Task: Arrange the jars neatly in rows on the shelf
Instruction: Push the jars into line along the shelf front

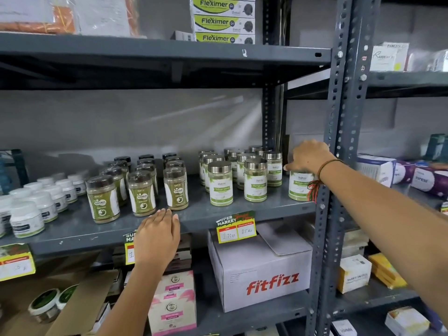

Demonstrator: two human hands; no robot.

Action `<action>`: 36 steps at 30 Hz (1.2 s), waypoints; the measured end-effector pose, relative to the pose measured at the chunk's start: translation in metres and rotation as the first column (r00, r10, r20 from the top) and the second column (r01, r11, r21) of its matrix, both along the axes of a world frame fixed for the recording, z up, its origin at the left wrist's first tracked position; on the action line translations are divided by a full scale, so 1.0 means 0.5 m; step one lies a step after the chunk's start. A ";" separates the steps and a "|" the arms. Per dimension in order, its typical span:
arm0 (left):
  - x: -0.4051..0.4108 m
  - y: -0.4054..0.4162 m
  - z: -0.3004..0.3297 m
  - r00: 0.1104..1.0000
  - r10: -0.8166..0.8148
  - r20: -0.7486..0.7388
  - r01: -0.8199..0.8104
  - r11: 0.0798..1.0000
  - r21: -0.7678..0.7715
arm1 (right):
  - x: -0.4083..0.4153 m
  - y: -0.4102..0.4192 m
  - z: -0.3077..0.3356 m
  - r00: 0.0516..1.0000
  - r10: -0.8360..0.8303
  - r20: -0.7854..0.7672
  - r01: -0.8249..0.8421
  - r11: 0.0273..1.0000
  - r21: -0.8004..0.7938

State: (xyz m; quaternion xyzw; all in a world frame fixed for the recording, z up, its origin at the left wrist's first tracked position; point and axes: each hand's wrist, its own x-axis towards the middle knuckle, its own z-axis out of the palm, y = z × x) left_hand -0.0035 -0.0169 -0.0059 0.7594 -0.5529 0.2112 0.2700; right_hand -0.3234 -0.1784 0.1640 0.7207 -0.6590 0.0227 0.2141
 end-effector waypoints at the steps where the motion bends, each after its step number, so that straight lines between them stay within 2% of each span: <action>1: 0.000 -0.001 -0.001 1.000 0.001 -0.002 -0.001 1.000 -0.001 | 0.000 -0.003 0.000 1.000 0.004 0.016 -0.004 1.000 0.006; 8: 0.001 0.000 -0.002 1.000 0.003 0.012 -0.003 1.000 -0.019 | 0.007 -0.025 -0.011 0.979 0.127 0.160 -0.124 0.992 -0.029; 14: -0.002 0.002 -0.004 1.000 0.009 0.007 -0.009 0.999 -0.032 | -0.001 -0.050 -0.015 0.935 0.212 0.283 -0.229 0.973 0.027; 28: -0.002 0.005 -0.001 1.000 -0.002 0.016 0.003 1.000 -0.019 | -0.020 -0.065 -0.024 0.864 0.263 0.428 -0.316 0.947 0.057; 31: -0.003 0.005 -0.001 1.000 -0.009 0.013 0.010 1.000 -0.023 | -0.012 -0.059 -0.019 0.753 0.359 0.552 -0.354 0.927 -0.121; 33: -0.002 0.005 -0.001 1.000 -0.011 0.007 0.011 1.000 -0.020 | 0.010 -0.049 -0.018 0.678 0.478 0.559 -0.408 0.876 -0.256; 34: -0.002 0.005 -0.001 1.000 -0.011 0.004 0.011 1.000 -0.017 | 0.024 -0.043 -0.018 0.660 0.519 0.542 -0.452 0.852 -0.265; 36: -0.002 0.004 -0.001 1.000 -0.011 0.001 0.011 1.000 -0.019 | 0.053 -0.031 -0.022 0.660 0.553 0.509 -0.542 0.819 -0.187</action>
